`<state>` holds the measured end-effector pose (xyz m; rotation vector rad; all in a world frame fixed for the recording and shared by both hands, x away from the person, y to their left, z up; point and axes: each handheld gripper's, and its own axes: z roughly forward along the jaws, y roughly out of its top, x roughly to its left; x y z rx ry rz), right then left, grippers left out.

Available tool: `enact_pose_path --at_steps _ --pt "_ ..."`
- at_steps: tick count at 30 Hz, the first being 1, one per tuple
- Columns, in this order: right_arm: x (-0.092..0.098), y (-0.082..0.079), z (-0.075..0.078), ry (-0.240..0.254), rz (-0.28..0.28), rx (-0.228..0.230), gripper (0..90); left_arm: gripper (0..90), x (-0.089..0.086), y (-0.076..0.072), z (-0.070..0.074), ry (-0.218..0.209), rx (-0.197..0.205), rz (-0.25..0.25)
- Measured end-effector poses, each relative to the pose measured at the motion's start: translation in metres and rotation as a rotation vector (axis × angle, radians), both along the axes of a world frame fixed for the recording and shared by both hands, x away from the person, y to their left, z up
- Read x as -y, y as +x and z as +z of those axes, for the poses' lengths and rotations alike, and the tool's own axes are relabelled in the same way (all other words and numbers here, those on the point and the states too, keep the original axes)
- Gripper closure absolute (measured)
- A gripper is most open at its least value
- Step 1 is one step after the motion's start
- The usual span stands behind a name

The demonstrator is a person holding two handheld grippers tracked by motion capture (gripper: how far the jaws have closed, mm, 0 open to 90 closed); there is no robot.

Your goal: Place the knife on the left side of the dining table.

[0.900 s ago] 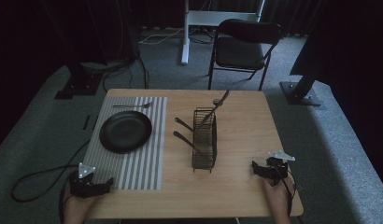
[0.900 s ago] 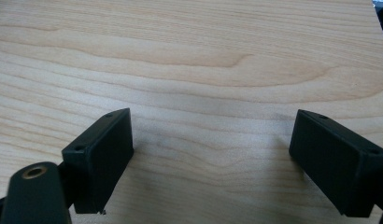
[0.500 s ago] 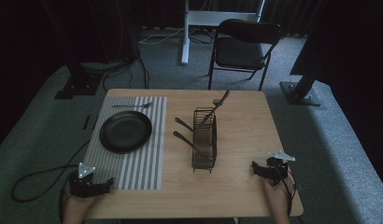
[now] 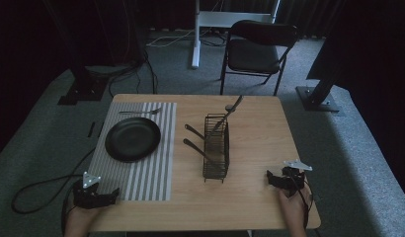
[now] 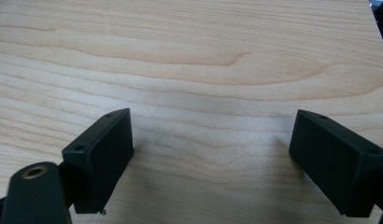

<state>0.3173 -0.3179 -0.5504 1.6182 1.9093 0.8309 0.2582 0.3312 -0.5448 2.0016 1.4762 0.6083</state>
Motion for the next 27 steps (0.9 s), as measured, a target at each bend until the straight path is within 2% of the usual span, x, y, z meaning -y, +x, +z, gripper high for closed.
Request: enact_pose_path --at_steps 4,5,8,9,13,17,18,20,22,26,27 --pt "0.000 0.000 0.000 0.000 0.000 0.000 12.7 1.1 0.001 0.001 0.001 -0.014 -0.005 -0.022" --pt "0.000 0.000 0.000 0.000 0.000 0.000 12.7 1.1 0.002 0.001 0.001 -0.004 -0.006 -0.026" --pt "0.000 0.000 0.000 0.000 0.000 0.000 12.7 1.1 0.006 0.002 0.003 0.003 -0.001 -0.046" --pt "0.000 0.000 0.000 0.000 0.000 0.000 12.7 1.1 0.007 0.002 0.005 -0.009 0.002 -0.056" --pt "0.000 0.000 0.000 0.000 0.000 0.000 12.7 1.1 0.010 0.003 0.011 -0.013 0.013 -0.068" --pt "0.000 0.000 0.000 0.000 0.000 0.000 12.7 1.1 0.011 0.004 0.015 -0.045 0.016 -0.080" --pt "0.000 0.000 0.000 0.000 0.000 0.000 12.7 1.1 0.011 0.005 0.019 -0.085 0.027 -0.089" --pt "0.000 0.000 0.000 0.000 0.000 0.000 12.7 1.1 0.013 0.005 0.024 -0.099 0.038 -0.096" --pt "0.000 0.000 0.000 0.000 0.000 0.000 12.7 1.1 0.013 0.007 0.028 -0.135 0.039 -0.107" --pt "0.000 0.000 0.000 0.000 0.000 0.000 12.7 1.1 0.016 0.009 0.034 -0.129 0.054 -0.115" --pt "0.000 0.000 0.000 0.000 0.000 0.000 12.7 1.1 0.017 0.010 0.036 -0.116 0.055 -0.121"
